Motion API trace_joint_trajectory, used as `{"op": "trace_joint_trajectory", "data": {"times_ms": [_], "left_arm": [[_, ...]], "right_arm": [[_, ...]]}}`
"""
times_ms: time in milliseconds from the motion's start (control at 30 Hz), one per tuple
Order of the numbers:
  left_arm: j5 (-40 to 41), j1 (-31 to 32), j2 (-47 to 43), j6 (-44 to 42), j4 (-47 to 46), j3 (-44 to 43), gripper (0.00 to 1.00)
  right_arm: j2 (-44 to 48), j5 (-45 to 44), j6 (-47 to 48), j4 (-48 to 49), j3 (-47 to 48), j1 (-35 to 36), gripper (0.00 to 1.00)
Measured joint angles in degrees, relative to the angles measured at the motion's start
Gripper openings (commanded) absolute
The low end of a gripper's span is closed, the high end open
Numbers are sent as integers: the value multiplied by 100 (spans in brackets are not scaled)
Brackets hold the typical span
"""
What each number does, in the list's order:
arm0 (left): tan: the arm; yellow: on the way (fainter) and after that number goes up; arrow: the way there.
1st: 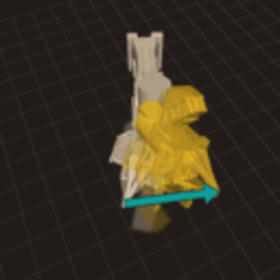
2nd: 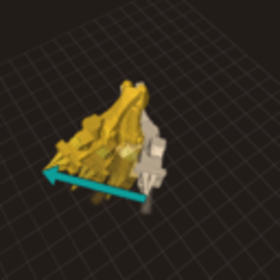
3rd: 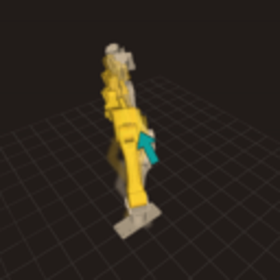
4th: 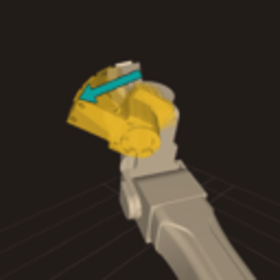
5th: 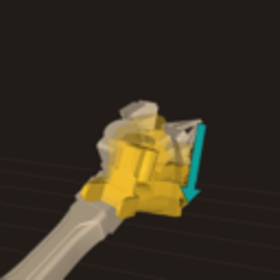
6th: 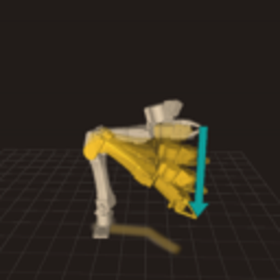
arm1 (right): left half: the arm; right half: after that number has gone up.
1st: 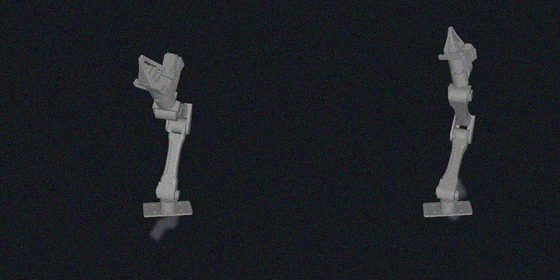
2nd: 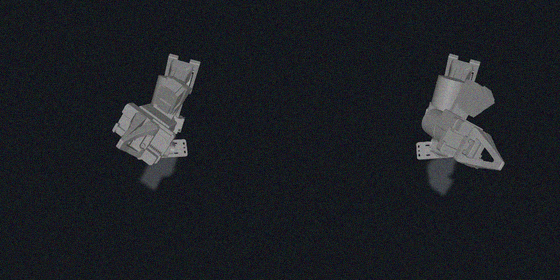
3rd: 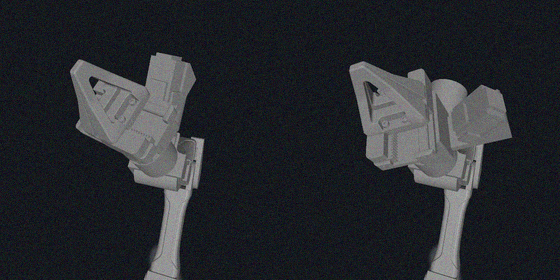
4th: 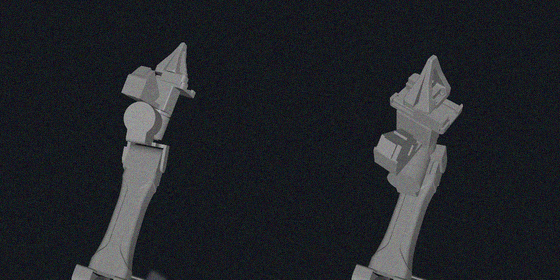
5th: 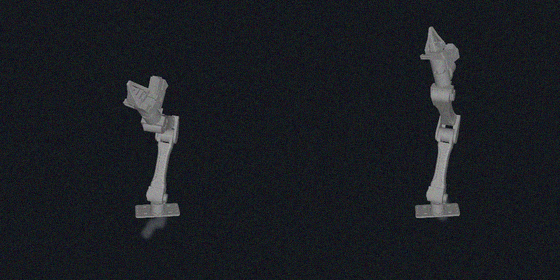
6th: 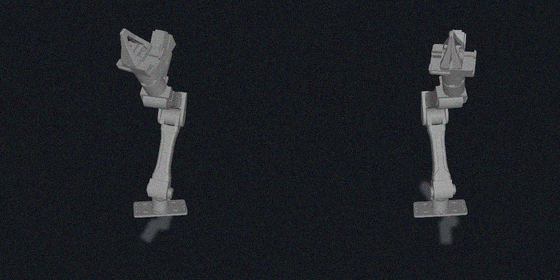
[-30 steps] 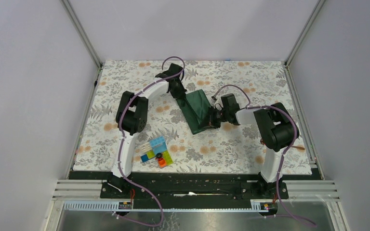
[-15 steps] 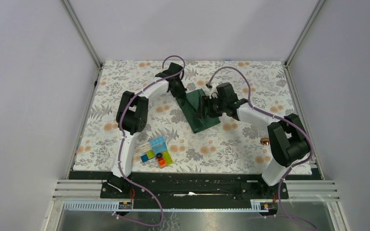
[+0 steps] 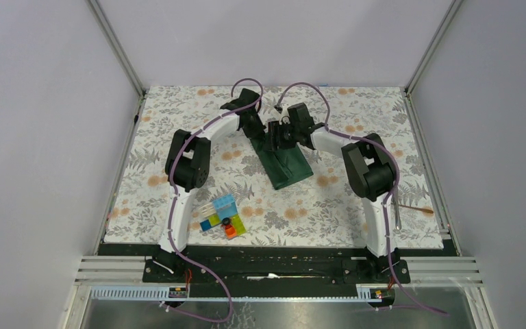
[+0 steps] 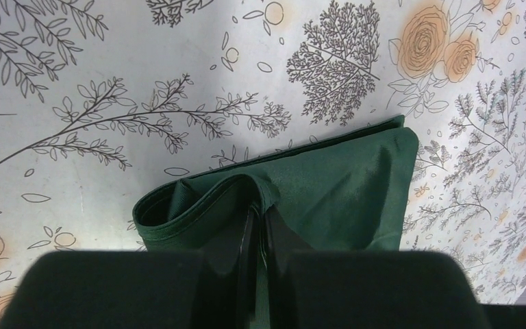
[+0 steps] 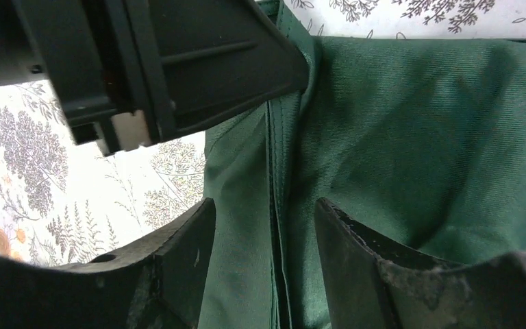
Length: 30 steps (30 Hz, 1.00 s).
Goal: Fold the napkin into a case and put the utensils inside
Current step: Fold the lower triangle-folded napkin at the center of the board.
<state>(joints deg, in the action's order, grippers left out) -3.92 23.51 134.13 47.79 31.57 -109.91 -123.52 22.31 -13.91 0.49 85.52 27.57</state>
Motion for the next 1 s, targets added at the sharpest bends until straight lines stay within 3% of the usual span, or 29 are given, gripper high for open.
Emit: {"op": "trace_joint_trajectory", "data": {"times_ms": [233, 333, 400, 567, 700, 867, 1000], "left_arm": [[-120, -17, 0, -2, 4, -92, 9], [-184, -22, 0, -15, 2, -107, 15], [-225, -26, 0, -37, 2, -107, 23], [-433, -66, -2, -170, -2, -107, 62], [-848, -179, -192, -273, -275, 192, 73], [-1377, -433, -1058, -326, -726, 1080, 65], [-1862, -682, -1569, -289, -1388, 1585, 28]], "right_arm": [[-304, 184, -48, -7, 153, -52, 39], [-378, 177, -50, -22, 219, -59, 17], [-422, 170, -85, -61, 295, -66, 10], [-448, 225, -195, -177, 341, -136, 0], [-544, 407, -260, -245, 400, -267, 0], [-597, 638, -275, -310, 463, -358, 0], [-603, 774, -354, -308, 463, -385, 0]]}}
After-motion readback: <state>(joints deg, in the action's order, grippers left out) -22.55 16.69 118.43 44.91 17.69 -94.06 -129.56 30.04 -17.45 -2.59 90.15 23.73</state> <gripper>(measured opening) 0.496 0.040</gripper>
